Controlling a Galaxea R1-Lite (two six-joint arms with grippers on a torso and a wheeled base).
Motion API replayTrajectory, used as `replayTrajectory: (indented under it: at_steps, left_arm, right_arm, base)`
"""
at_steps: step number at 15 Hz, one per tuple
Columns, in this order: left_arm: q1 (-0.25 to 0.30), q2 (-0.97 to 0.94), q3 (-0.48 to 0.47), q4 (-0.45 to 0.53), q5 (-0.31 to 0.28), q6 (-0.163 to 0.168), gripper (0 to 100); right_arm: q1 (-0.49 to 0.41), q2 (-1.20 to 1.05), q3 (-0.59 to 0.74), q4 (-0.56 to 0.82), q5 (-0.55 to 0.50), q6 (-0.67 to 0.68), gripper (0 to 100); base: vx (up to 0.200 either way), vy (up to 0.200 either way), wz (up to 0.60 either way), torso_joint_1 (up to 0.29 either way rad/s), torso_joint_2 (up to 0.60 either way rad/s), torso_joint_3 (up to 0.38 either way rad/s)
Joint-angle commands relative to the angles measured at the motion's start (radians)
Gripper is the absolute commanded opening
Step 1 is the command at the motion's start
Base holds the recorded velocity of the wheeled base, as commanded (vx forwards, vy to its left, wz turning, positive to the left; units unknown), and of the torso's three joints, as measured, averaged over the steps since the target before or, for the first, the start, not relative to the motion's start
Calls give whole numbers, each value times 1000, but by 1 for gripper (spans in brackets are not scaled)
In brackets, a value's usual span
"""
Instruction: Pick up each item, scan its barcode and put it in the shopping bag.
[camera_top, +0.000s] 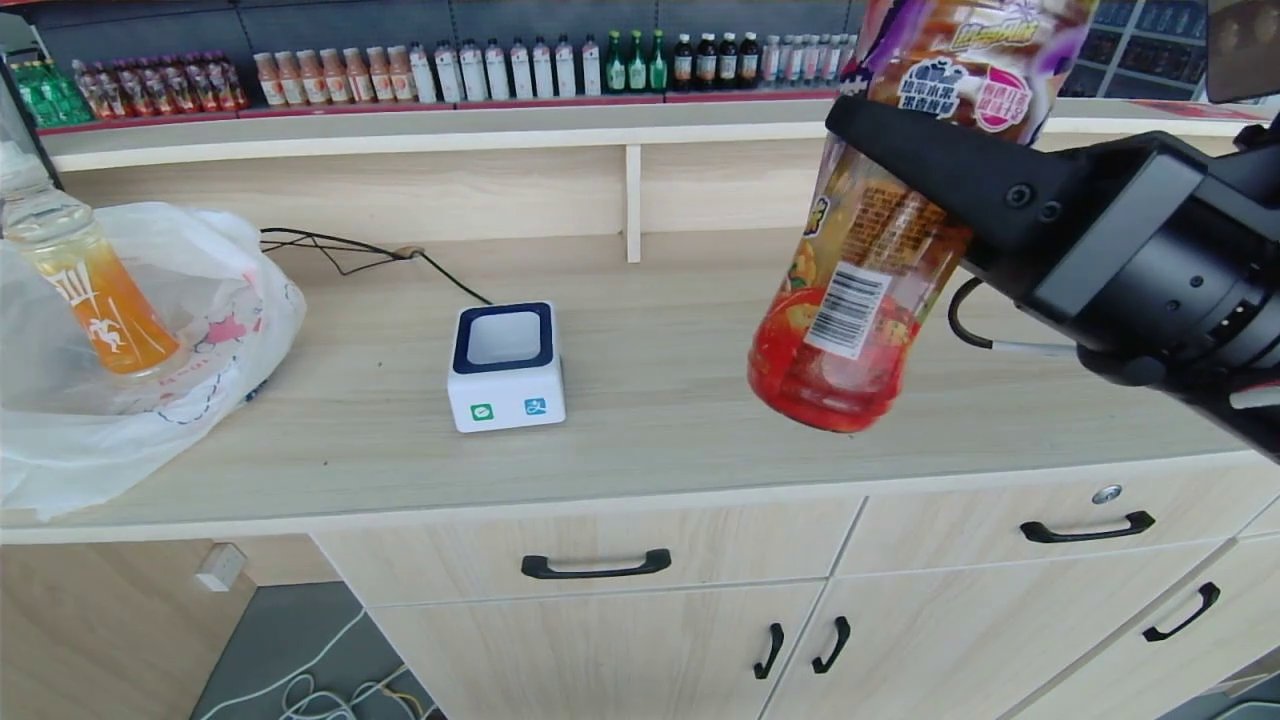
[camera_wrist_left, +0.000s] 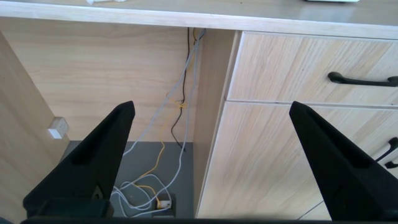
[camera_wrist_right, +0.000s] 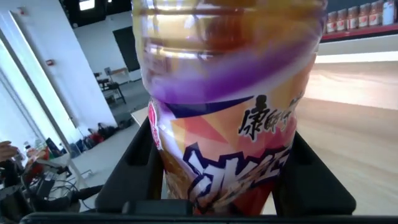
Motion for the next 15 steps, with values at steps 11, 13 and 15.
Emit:
replayTrajectory:
  at_steps: [11, 13, 15]
  left_arm:
    - [0, 0, 0, 0, -1, 0, 100]
    - [0, 0, 0, 0, 1, 0, 100]
    - [0, 0, 0, 0, 1, 0, 100]
  right_arm:
    - [137, -65, 131, -13, 16, 30, 0]
    - [137, -70, 131, -13, 16, 28, 0]
    - [137, -72, 131, -13, 16, 27, 0]
  base:
    - [0, 0, 0, 0, 0, 0]
    - [0, 0, 0, 0, 0, 0]
    - [0, 0, 0, 0, 0, 0]
